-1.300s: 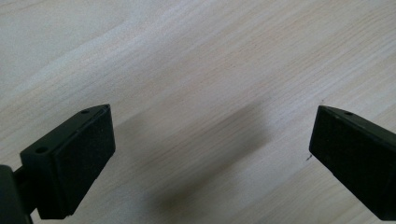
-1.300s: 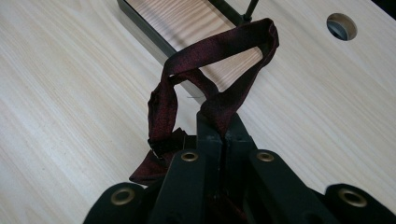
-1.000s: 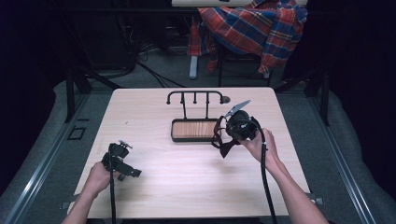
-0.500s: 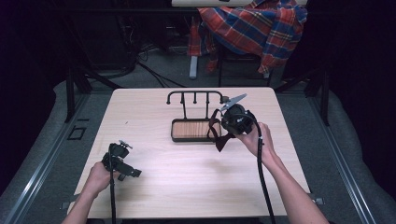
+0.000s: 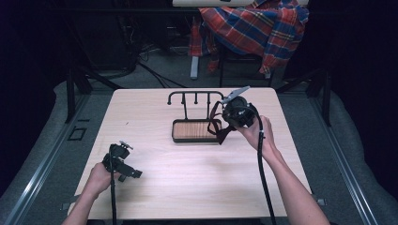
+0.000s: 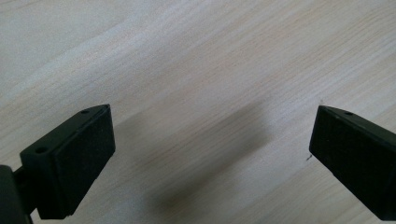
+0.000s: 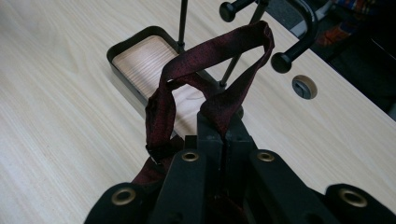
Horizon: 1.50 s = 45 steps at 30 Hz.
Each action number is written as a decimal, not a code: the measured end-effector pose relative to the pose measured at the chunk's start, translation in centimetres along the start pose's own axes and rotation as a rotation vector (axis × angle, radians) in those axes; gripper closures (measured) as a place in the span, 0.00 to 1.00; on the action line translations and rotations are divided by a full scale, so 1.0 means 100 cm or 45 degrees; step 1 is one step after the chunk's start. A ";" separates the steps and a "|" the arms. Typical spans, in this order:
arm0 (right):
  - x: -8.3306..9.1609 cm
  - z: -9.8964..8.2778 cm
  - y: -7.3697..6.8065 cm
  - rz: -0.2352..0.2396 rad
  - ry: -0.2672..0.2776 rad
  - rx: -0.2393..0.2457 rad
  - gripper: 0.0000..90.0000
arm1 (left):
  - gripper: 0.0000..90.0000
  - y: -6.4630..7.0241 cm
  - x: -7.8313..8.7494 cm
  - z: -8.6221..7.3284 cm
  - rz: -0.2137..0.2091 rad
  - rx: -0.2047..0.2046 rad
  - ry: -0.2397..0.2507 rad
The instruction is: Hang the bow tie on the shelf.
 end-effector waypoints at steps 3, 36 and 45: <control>0.000 0.002 0.004 -0.007 -0.001 -0.003 0.98 | 0.00 0.000 0.000 0.000 0.003 -0.001 0.003; -0.019 -0.002 0.036 -0.072 -0.035 -0.127 0.98 | 0.00 0.000 0.000 0.000 -0.005 -0.006 -0.001; -0.028 -0.007 0.040 -0.091 -0.060 -0.167 0.98 | 0.00 0.001 0.000 0.000 -0.007 -0.006 -0.003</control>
Point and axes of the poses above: each handheld gripper's, and its own axes: x roughly backward along the jaws, z roughly out of its top, y roughly to its right, the point moved 8 cm from there along -x, roughly forward along the jaws, and after that the axes turned 12 degrees about y, right-handed, at the moved point
